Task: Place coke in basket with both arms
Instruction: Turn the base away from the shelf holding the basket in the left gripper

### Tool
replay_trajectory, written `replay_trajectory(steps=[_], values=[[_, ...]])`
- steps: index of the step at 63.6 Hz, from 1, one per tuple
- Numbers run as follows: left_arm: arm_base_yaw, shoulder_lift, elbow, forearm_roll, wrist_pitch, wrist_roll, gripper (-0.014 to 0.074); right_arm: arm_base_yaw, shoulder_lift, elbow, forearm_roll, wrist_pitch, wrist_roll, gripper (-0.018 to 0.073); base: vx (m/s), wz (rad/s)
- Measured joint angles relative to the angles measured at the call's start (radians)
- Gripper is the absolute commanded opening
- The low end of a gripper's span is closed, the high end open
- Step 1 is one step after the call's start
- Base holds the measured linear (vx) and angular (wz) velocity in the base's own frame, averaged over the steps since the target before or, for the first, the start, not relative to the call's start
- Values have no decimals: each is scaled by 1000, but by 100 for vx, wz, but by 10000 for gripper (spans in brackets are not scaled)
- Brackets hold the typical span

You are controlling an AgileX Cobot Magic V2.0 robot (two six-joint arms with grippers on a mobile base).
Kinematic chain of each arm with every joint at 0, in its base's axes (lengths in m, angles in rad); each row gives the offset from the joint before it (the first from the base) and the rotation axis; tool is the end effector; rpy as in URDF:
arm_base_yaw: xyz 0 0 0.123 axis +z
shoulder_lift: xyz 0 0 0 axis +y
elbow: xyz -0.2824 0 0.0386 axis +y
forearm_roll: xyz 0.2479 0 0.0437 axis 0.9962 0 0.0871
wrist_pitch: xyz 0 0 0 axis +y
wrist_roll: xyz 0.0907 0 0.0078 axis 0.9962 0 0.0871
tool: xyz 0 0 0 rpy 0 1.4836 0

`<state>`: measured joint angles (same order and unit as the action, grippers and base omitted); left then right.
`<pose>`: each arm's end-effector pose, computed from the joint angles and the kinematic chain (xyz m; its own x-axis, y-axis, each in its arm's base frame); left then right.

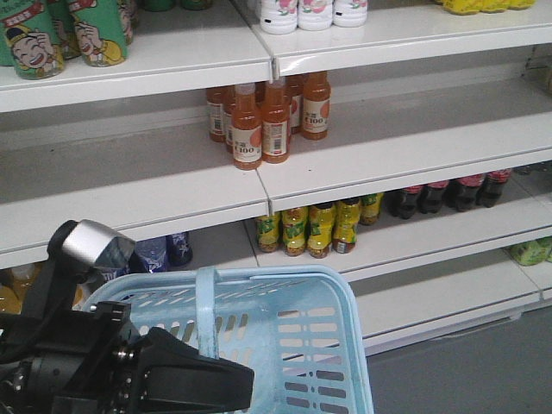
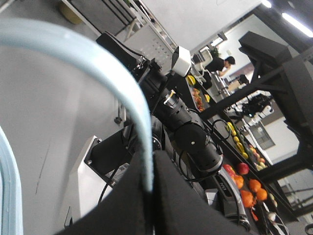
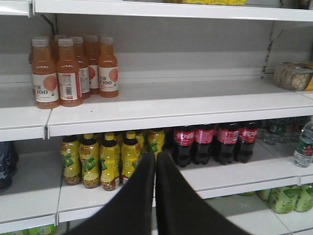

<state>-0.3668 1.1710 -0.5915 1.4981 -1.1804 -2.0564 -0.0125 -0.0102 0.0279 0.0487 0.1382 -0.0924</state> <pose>0.1478 -0.1467 0.2879 -0.8251 0.0584 -0.5619 0.5648 0.1063 -0.8183 0.0567 -0.0001 0.1917 -0.0687 -0.0433 -0.9967 0.0028 0.9990 -0.0436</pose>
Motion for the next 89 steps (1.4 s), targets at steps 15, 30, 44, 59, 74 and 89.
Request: replay_trajectory(steps=[15,30,44,59,74,89], values=[[0,0,0,0,0,0,-8,0,0,0,0,0,0,-5,-5,-29],[0,0,0,0,0,0,-8,0,0,0,0,0,0,-5,-6,-27],[0,0,0,0,0,0,-8,0,0,0,0,0,0,-5,-5,-21],[0,0,0,0,0,0,-8,0,0,0,0,0,0,-5,-4,-16],[0,0,0,0,0,0,-8,0,0,0,0,0,0,-5,-2,-8],[0,0,0,0,0,0,-8,0,0,0,0,0,0,-5,-1,-4]])
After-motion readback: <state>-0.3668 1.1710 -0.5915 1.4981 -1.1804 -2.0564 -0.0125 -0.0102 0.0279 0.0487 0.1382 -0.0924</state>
